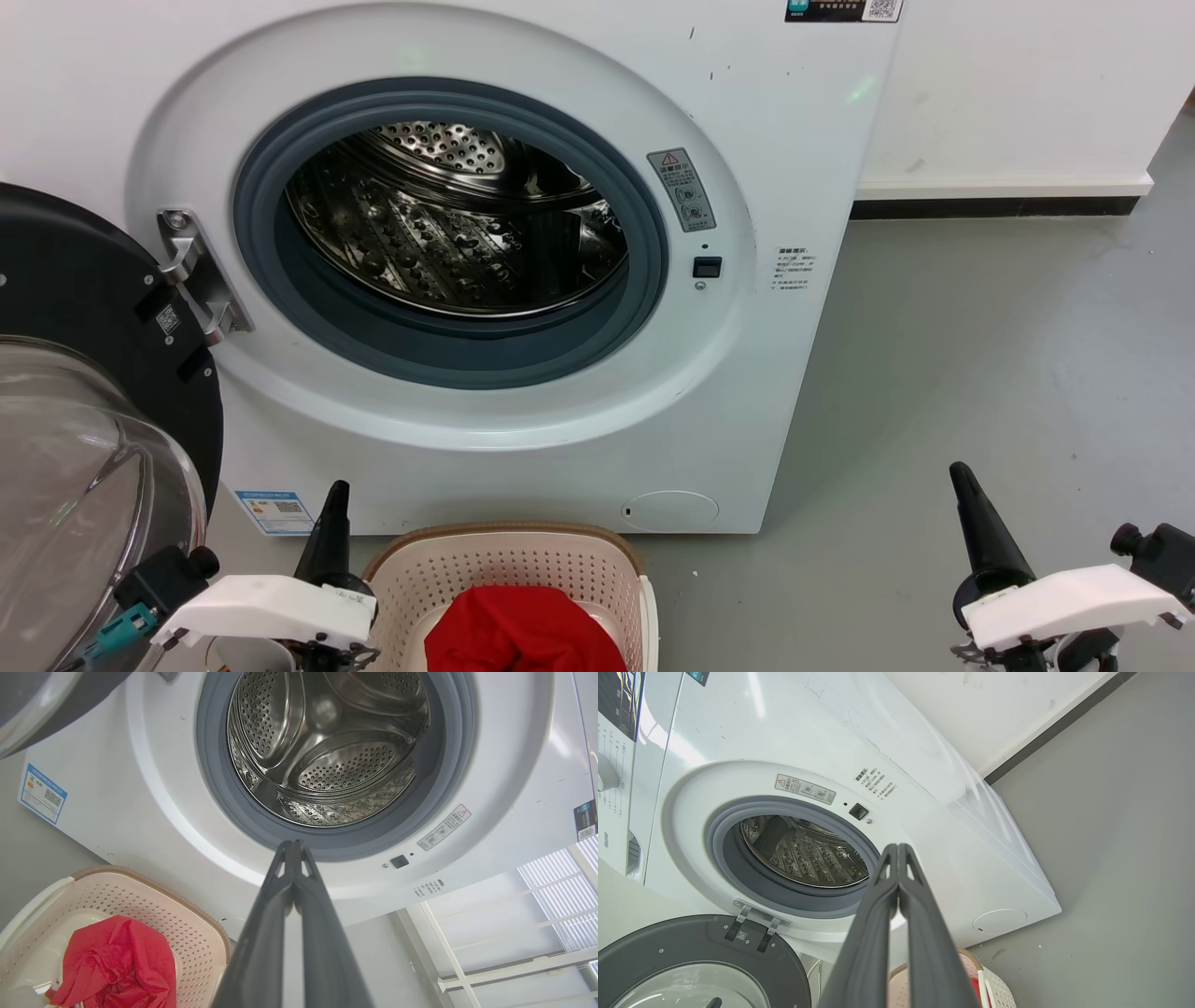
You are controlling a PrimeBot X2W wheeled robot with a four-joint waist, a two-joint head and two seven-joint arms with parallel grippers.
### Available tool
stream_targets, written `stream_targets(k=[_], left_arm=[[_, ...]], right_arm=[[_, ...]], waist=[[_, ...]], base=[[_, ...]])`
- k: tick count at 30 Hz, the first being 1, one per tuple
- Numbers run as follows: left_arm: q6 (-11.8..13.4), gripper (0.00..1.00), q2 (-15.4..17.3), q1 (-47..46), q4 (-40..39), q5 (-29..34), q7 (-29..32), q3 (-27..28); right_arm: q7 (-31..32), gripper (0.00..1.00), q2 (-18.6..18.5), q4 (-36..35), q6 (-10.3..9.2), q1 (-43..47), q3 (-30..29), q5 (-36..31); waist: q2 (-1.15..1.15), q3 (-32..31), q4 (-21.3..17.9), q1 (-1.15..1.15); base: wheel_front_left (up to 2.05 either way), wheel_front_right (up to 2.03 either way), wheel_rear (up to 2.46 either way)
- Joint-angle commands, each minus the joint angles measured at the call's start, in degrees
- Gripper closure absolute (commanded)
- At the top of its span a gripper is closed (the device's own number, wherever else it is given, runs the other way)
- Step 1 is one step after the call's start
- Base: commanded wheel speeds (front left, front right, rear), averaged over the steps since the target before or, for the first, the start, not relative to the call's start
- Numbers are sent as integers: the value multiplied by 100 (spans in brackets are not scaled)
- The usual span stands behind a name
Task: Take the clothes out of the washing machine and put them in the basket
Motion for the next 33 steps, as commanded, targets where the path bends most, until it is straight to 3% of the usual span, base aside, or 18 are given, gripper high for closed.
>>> stream_targets(k=[1,33], left_arm=[[-41,100,-2,-176,-36,-182,34,53],[-277,100,-151,-343,161,-1949,421,353]], right_arm=[[24,100,-42,-26,-1,-149,-29,229],[281,100,-38,233,-2,-405,-219,2266]], waist=[[0,4,0,0],[0,77,-5,0]], base=[[0,0,0],[0,0,0]])
